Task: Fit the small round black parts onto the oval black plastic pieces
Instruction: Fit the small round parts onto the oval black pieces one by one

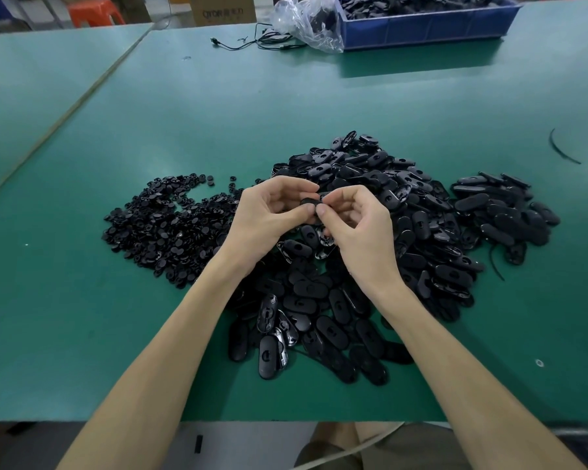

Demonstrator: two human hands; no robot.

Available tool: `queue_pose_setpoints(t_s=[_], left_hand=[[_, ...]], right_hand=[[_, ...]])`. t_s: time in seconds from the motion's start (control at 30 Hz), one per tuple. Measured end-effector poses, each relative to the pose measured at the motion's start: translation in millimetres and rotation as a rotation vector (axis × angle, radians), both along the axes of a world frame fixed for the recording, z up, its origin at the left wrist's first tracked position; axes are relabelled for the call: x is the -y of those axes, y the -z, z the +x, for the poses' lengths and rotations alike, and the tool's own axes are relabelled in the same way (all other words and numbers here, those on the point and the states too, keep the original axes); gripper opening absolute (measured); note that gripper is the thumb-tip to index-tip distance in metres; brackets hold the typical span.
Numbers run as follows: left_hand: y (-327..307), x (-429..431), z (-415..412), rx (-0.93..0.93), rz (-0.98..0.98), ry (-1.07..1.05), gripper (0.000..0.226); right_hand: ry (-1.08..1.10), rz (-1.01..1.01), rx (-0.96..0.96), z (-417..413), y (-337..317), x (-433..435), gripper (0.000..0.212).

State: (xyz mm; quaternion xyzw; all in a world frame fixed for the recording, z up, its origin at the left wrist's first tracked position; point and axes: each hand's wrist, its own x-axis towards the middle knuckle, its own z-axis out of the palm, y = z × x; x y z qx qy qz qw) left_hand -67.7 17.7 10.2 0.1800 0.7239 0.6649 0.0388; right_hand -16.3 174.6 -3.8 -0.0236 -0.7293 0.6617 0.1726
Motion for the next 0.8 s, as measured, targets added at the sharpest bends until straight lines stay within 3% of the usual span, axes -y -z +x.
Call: queue_pose_setpoints(t_s=[0.8], left_hand=[[-3.9, -1.3, 2.5, 0.103, -0.046, 0.04, 0.017]], right_hand=[[-0.024, -0.021, -0.082, 1.5, -2.0, 1.8, 0.017]])
